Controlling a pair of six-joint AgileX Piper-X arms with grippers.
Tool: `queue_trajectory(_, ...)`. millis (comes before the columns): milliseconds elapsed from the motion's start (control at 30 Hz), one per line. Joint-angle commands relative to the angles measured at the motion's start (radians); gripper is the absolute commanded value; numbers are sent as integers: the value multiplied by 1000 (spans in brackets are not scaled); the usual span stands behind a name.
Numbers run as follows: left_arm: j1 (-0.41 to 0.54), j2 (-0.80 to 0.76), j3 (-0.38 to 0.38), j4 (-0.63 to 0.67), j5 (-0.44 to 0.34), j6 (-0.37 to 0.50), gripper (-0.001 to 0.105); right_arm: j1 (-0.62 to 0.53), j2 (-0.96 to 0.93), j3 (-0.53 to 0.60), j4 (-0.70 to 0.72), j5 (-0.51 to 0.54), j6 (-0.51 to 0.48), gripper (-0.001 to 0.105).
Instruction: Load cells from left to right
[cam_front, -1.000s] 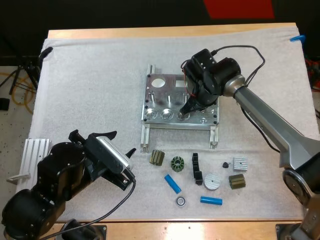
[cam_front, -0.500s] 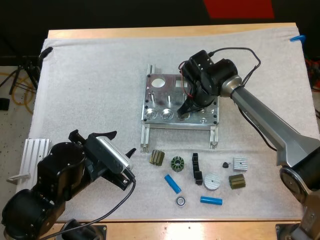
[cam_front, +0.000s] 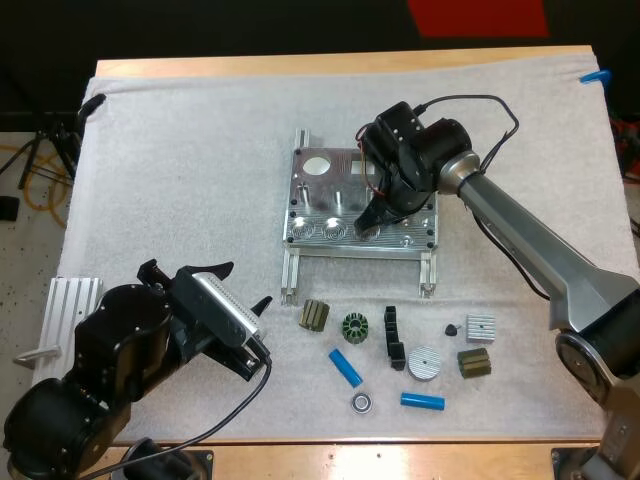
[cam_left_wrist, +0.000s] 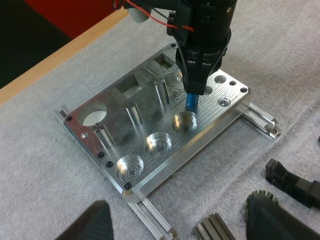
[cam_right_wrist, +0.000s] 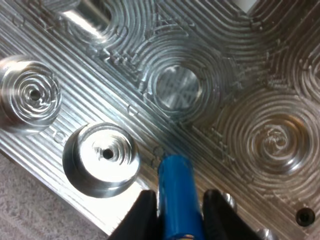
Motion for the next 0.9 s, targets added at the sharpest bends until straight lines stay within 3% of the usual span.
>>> queue_trajectory(0, 1, -1, -2, -10, -12, -13, 57, 0, 15, -5, -18, -3, 2, 0)
queue_trajectory(233, 1, 5, -2, -10, -12, -13, 57, 0, 35, -2, -31, -50, 27, 0)
queue_trajectory(867, 1, 5, -2, -10, -12, -13, 57, 0, 47, 8, -29, -49, 64, 1)
